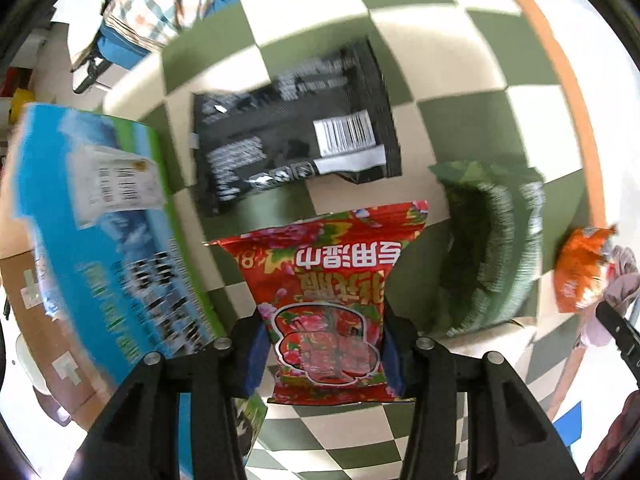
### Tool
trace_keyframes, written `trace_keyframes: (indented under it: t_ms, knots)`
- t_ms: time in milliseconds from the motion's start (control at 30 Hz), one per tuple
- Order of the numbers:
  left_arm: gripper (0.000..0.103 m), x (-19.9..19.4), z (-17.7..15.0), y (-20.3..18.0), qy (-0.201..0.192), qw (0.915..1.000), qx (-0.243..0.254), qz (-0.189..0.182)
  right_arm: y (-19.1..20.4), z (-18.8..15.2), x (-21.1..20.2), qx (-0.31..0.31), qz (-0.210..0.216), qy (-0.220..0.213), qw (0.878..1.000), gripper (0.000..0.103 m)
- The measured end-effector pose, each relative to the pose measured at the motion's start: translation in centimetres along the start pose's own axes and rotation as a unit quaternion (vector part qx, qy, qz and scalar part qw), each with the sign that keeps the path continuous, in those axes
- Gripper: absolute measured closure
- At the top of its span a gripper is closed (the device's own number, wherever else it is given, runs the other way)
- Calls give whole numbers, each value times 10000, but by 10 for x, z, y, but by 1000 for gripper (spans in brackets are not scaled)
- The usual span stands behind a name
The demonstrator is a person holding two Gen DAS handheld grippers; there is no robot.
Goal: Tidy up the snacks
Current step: 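Grasp the red snack bag with the left gripper while the right grasps the lavender cloth, then carry the red bag and lavender cloth over the cardboard box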
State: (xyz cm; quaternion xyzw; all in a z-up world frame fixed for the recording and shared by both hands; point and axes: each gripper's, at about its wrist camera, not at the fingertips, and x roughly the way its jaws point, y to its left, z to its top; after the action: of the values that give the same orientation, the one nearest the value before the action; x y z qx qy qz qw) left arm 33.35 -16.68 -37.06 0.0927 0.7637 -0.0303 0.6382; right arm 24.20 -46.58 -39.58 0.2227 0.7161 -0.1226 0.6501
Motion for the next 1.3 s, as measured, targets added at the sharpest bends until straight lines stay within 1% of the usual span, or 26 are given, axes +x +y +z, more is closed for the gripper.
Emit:
trace_keyframes:
  t_ms: [133, 167, 300, 400, 467, 500, 533, 633, 700, 833, 933, 1033, 1133, 1300]
  knots:
    - [60, -41, -28, 17, -425, 9983, -55, -388, 13, -21, -35, -220, 267, -278, 9990, 58]
    - [60, -56, -41, 21, -595, 9971, -74, -472, 19, -25, -43, -298, 348, -325, 9984, 59]
    - [60, -104, -82, 41, -1078, 9914, -126, -731, 64, -51, -84, -794, 694, -523, 9930, 59]
    - [60, -134, -103, 65, -1416, 9867, -262, -753, 111, -75, -110, -1233, 1007, -577, 9856, 59]
    - [60, -151, -121, 91, -1608, 9832, -427, -755, 144, -91, -125, -1509, 1196, -574, 9796, 59]
    - [60, -153, -119, 100, -1669, 9817, -495, -769, 164, -99, -133, -1641, 1281, -566, 9764, 59]
    - [60, -159, -126, 112, -1756, 9797, -595, -758, 184, -108, -139, -1820, 1369, -550, 9722, 59]
    - [60, -174, -137, 156, -2003, 9740, -841, -640, 235, -129, -151, -2202, 1534, -496, 9620, 59]
    - [60, -177, -142, 186, -2097, 9707, -1017, -588, 266, -143, -157, -2411, 1606, -483, 9559, 59]
    - [60, -179, -150, 239, -2175, 9651, -1344, -560, 322, -159, -160, -2710, 1619, -498, 9476, 59]
    - [60, -166, -145, 269, -2122, 9635, -1539, -542, 352, -159, -157, -2803, 1568, -500, 9457, 59]
    - [60, -145, -133, 300, -1971, 9640, -1699, -541, 385, -156, -143, -2806, 1451, -462, 9477, 59]
    - [60, -127, -122, 320, -1800, 9654, -1806, -547, 414, -151, -121, -2853, 1198, -460, 9498, 59]
    - [60, -89, -96, 348, -1422, 9700, -1883, -587, 445, -138, -83, -2876, 811, -434, 9533, 59]
